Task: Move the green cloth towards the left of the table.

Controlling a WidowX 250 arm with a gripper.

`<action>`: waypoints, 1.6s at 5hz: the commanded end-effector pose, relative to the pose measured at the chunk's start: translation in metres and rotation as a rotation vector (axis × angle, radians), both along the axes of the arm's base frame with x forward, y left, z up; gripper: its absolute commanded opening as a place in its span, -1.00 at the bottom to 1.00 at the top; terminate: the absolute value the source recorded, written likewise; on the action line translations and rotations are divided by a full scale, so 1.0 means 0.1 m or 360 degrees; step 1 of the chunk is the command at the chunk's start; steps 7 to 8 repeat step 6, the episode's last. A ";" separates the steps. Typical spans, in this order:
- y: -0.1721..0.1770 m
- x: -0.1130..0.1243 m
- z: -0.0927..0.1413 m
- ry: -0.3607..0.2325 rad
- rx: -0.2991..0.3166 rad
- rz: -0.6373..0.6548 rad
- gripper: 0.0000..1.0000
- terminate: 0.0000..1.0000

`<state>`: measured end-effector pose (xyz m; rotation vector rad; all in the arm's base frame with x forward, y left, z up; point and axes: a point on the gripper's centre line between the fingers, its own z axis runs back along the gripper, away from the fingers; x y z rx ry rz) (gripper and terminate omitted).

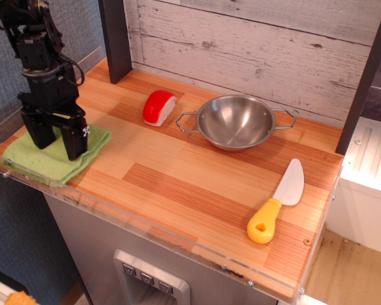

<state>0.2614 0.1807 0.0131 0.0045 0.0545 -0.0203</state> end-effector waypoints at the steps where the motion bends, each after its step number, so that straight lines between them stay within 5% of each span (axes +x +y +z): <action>1: -0.20 0.28 0.48 -0.0230 0.0065 -0.0146 1.00 -1.00; 3: -0.43 0.17 1.01 -0.0281 0.0128 -0.0001 1.00 -1.00; 5: -0.49 0.19 1.04 -0.0265 0.0107 0.0036 1.00 -1.00; 6: -0.49 0.19 1.04 -0.0265 0.0107 0.0036 1.00 1.00; 8: -0.49 0.19 1.04 -0.0265 0.0107 0.0036 1.00 1.00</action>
